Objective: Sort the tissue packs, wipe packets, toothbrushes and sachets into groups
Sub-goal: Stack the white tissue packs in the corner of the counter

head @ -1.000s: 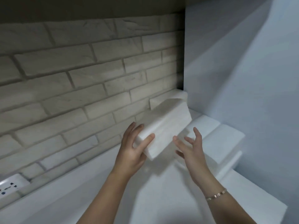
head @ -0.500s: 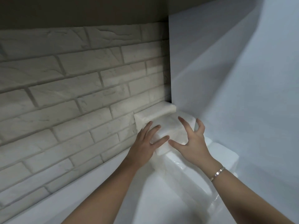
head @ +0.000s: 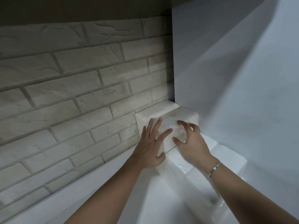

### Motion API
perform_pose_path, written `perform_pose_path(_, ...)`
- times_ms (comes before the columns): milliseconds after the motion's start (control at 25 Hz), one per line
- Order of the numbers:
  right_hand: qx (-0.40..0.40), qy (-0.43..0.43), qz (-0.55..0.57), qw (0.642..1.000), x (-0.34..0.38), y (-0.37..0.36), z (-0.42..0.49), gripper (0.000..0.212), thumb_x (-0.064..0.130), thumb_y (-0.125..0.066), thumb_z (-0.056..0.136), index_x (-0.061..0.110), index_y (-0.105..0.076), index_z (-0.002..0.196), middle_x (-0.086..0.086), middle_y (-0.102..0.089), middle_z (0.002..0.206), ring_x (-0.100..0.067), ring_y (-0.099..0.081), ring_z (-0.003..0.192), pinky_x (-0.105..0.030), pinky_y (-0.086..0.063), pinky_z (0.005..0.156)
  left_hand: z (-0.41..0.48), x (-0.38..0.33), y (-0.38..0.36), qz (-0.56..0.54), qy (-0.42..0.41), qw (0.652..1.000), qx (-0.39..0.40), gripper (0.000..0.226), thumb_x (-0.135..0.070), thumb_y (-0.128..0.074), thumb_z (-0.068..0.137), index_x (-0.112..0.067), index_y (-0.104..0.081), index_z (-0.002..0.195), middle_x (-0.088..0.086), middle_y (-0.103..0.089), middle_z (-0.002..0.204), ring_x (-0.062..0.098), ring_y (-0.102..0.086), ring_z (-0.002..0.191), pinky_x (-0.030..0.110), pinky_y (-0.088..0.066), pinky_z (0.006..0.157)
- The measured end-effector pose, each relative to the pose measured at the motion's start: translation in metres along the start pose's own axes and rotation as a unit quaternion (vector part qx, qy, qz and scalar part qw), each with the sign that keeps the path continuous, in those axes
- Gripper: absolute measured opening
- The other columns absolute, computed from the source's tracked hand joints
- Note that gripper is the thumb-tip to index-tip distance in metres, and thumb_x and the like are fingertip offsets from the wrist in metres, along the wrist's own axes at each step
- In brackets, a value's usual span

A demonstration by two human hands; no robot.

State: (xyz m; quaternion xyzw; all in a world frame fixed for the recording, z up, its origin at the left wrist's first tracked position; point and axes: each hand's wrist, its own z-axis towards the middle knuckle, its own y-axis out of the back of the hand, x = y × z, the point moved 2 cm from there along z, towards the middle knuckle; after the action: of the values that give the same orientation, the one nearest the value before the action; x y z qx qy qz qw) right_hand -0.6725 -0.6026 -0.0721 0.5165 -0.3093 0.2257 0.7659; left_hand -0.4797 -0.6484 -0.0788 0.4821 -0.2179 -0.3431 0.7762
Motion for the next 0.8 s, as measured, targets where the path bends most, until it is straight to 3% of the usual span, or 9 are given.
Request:
perform_pose_path(160,0.017,-0.010,-0.001,1.000,-0.002,-0.003,0.007,0.065,0.050,-0.068,0.089,0.057,-0.033,0.143,0.002,-0.028,0.158,-0.024,-0.067,0.107,-0.041,-0.056,0.086,-0.007,-0.007,0.001,-0.140,0.160,0.976,-0.038,0.104,-0.042,-0.068,0.087,-0.039,0.007,0.158,-0.006,0.025,0.168,0.022,0.020,0.157,0.056,-0.016,0.126)
perform_pose_path(280,0.035,-0.006,0.030,0.999,-0.003,0.001,0.014,0.069,0.043,-0.072,0.087,0.053,-0.037,0.146,-0.004,-0.035,0.156,-0.022,-0.055,0.128,-0.037,-0.050,0.100,-0.009,-0.009,0.007,-0.197,0.218,0.956,-0.025,0.105,-0.040,-0.070,0.087,-0.038,0.006,0.159,-0.018,0.011,0.169,0.006,0.007,0.157,0.041,-0.019,0.127)
perform_pose_path(360,0.043,-0.014,0.041,0.998,-0.001,0.006,0.016,0.069,0.039,-0.073,0.086,0.050,-0.041,0.146,-0.008,-0.041,0.153,-0.021,-0.046,0.138,-0.034,-0.045,0.103,-0.015,-0.011,0.014,-0.238,0.245,0.939,-0.027,0.096,-0.040,-0.070,0.088,-0.038,-0.007,0.160,-0.019,-0.007,0.168,0.002,-0.012,0.154,0.031,-0.026,0.123)
perform_pose_path(440,0.019,-0.039,0.030,0.999,0.004,0.010,0.010,0.067,0.039,-0.072,0.086,0.050,-0.042,0.145,-0.009,-0.041,0.152,-0.026,-0.045,0.138,-0.042,-0.048,0.103,-0.023,-0.011,0.023,-0.260,0.277,0.924,-0.037,0.076,-0.038,-0.070,0.090,-0.037,-0.030,0.155,-0.018,-0.034,0.157,0.001,-0.037,0.142,0.027,-0.039,0.114)
perform_pose_path(560,-0.032,-0.047,-0.005,0.998,0.025,0.013,-0.011,0.064,0.036,-0.067,0.088,0.047,-0.043,0.145,-0.005,-0.039,0.150,-0.031,-0.043,0.135,-0.045,-0.051,0.094,-0.038,-0.012,0.046,-0.295,0.320,0.897,-0.084,0.036,-0.029,-0.073,0.088,-0.037,-0.066,0.122,-0.023,-0.067,0.119,-0.003,-0.063,0.107,0.026,-0.054,0.091)
perform_pose_path(640,-0.044,-0.032,0.015,0.998,0.045,0.014,-0.024,0.060,0.034,-0.066,0.088,0.044,-0.047,0.144,-0.002,-0.042,0.147,-0.028,-0.044,0.132,-0.044,-0.050,0.092,-0.049,-0.017,0.067,-0.332,0.346,0.869,-0.124,0.016,-0.024,-0.073,0.087,-0.036,-0.073,0.098,-0.022,-0.073,0.090,-0.004,-0.067,0.082,0.020,-0.054,0.074)
perform_pose_path(800,-0.054,-0.019,0.086,0.995,0.081,0.013,-0.055,0.045,0.034,-0.066,0.089,0.041,-0.057,0.132,0.004,-0.055,0.132,-0.021,-0.054,0.119,-0.041,-0.049,0.088,-0.082,-0.033,0.112,-0.361,0.359,0.842,-0.179,0.013,-0.018,-0.073,0.089,-0.030,-0.075,0.084,-0.020,-0.073,0.080,0.000,-0.067,0.072,0.009,-0.048,0.063)
